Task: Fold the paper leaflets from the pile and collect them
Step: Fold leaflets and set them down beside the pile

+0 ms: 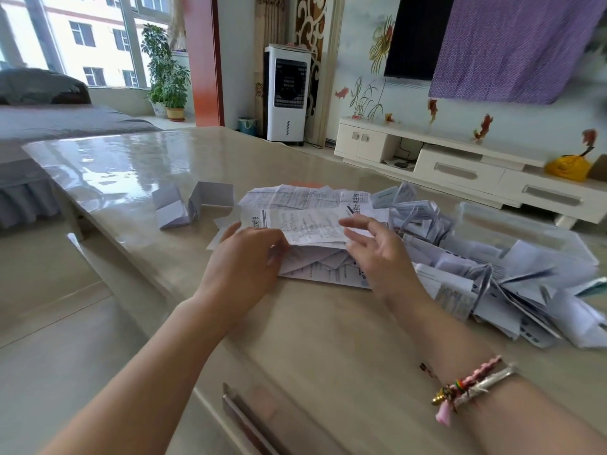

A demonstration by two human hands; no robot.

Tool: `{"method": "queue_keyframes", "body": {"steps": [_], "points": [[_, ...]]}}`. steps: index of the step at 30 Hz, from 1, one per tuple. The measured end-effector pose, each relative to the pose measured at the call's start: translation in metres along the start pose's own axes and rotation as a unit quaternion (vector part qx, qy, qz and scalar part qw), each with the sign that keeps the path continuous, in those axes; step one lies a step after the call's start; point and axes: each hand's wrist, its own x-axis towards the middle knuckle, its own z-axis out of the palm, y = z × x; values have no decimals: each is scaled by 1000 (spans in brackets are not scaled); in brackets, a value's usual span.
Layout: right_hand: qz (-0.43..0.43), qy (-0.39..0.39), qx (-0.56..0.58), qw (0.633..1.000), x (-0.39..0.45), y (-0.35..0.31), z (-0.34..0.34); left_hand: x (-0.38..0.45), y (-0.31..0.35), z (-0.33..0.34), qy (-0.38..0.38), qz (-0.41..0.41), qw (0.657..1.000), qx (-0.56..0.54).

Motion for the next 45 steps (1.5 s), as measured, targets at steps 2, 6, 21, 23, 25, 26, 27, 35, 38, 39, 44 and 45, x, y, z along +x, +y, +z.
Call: {"method": "queue_keyframes", "body": {"steps": [2, 6, 21, 23, 25, 26, 27, 35, 38, 39, 44, 45], "points": [[-82, -16, -124, 989, -3, 4, 5, -4, 0, -4, -11, -11, 1000, -2], [-165, -78, -307, 934, -4, 15, 15, -10, -1, -8, -4, -10, 1000, -15], [-127, -130, -405, 896, -3, 16, 12, -14, -15, -20, -54, -57, 997, -2], [-123, -134, -400, 898, -3, 16, 12, -15, -20, -24, -72, -93, 993, -11], [-116, -141, -388, 903, -3, 17, 12, -15, -25, -26, -88, -124, 988, -33], [-115, -143, -383, 905, -3, 18, 12, -15, -26, -28, -86, -133, 987, -38], [-116, -143, -382, 906, -3, 18, 12, -15, -27, -29, -75, -133, 988, -39], [-148, -98, -345, 922, -6, 12, 18, -20, 7, -33, 30, 48, 990, -128], [-112, -144, -308, 934, -7, 16, 18, -23, 10, -31, -22, 77, 985, -151], [-104, -151, -301, 936, -7, 17, 17, -24, 8, -31, -41, 76, 986, -142], [-80, -156, -248, 953, -5, 19, 13, -22, -14, -39, -60, -2, 995, -81], [-75, -155, -231, 958, -6, 18, 12, -22, -19, -40, -56, -28, 993, -98]]}}
